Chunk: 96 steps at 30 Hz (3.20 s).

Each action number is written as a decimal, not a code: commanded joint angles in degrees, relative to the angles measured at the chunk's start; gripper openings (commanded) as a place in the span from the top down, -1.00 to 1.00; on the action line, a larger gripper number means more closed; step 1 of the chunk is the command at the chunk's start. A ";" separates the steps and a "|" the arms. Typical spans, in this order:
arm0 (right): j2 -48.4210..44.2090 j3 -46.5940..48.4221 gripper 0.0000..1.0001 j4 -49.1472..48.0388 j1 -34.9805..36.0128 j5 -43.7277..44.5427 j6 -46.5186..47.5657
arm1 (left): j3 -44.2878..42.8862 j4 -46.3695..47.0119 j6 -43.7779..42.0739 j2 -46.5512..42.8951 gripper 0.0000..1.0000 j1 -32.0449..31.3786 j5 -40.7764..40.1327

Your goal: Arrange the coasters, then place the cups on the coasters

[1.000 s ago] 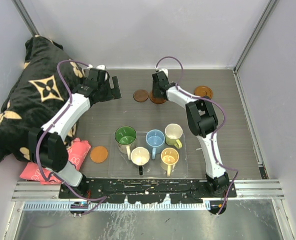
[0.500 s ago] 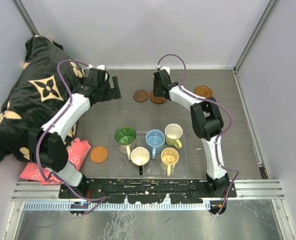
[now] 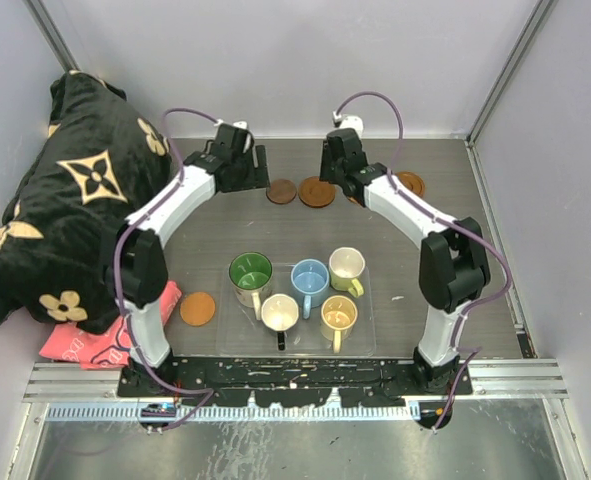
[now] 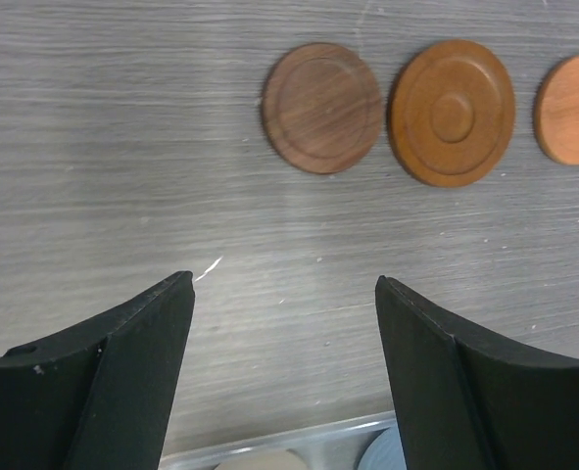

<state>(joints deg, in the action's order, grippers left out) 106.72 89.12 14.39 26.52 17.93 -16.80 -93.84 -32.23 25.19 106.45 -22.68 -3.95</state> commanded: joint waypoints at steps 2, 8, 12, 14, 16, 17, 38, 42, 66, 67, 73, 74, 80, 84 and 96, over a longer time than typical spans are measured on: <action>-6.29 -6.18 0.06 -0.33 -0.57 2.64 -1.26 | -9.05 -0.12 2.68 6.88 -0.44 -1.62 3.03; -13.12 -13.08 0.05 -0.58 -2.68 2.76 -2.31 | -20.06 -3.36 2.81 17.27 -0.29 -3.86 1.43; -15.84 -15.24 0.04 -0.22 -3.79 2.84 -2.18 | -24.26 -4.74 2.84 21.99 -0.11 -4.43 0.11; -16.86 -16.07 0.04 -0.16 -4.42 2.60 -2.24 | -25.25 -4.89 2.85 23.52 -0.08 -4.40 -0.16; -17.38 -16.86 0.04 -0.15 -4.89 2.27 -2.43 | -26.20 -5.14 2.94 24.88 -0.10 -4.52 -0.40; -17.50 -17.13 0.04 -0.14 -5.02 1.87 -2.57 | -26.94 -5.39 2.89 25.56 -0.12 -4.63 -0.81; -18.23 -20.94 0.04 -0.22 -5.21 0.45 -3.42 | -32.85 -3.04 1.93 32.13 0.19 -5.67 -7.72; -18.26 -21.17 0.04 0.05 -5.13 0.37 -3.13 | -33.45 -1.68 1.31 32.63 0.19 -6.07 -8.61; -19.42 -23.53 0.04 0.75 -5.42 0.63 -2.84 | -36.82 -3.61 1.51 38.05 0.11 -6.46 -10.31; -19.44 -23.66 0.04 0.73 -5.48 0.62 -2.84 | -36.89 -3.88 1.61 38.20 0.11 -6.50 -10.47; -19.53 -23.78 0.04 0.65 -5.63 0.54 -2.89 | -37.06 -5.04 1.72 38.72 0.11 -6.59 -11.49; -19.53 -23.86 0.04 0.51 -5.62 0.40 -2.85 | -37.05 -5.28 1.66 38.74 0.11 -6.59 -11.86; -19.31 -24.18 0.04 -0.14 -5.67 -0.19 -3.32 | -37.55 -7.54 1.59 38.83 0.05 -6.64 -14.63; -19.02 -24.08 0.04 -0.39 -5.65 -0.48 -3.50 | -36.72 -8.11 1.42 38.53 0.04 -6.53 -15.41; -18.75 -24.12 0.04 -0.42 -5.67 -1.00 -3.68 | -34.92 -9.17 2.98 37.55 0.05 -5.35 -16.38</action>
<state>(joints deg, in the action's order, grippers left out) 90.37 64.82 16.32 21.12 17.17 -19.86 -129.43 -38.50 27.70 144.68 -29.08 -18.46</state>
